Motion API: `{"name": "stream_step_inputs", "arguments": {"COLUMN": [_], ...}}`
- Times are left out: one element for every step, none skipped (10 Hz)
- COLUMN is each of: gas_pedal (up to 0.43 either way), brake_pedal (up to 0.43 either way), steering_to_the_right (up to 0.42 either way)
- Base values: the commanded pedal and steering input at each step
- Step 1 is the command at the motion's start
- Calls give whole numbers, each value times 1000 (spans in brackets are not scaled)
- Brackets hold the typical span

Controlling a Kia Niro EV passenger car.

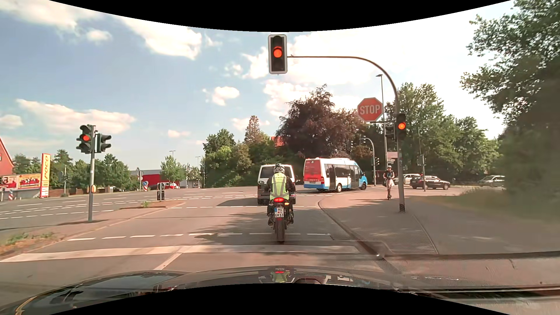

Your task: Follow the waypoints while adhering to traffic rules and regulations

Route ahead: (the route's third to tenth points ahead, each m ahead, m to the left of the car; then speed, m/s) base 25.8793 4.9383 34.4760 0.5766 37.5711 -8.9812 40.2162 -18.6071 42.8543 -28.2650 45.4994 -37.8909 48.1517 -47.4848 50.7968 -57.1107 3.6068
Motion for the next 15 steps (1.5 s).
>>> {"name": "stream_step_inputs", "arguments": {"gas_pedal": [177,177,157,138,138,138,138,138,28,0,0,0,0,0,0], "brake_pedal": [0,0,0,0,0,0,0,0,0,0,0,0,0,0,0], "steering_to_the_right": [1,1,1,1,1,1,1,1,1,1,0,0,0,0,-1]}}
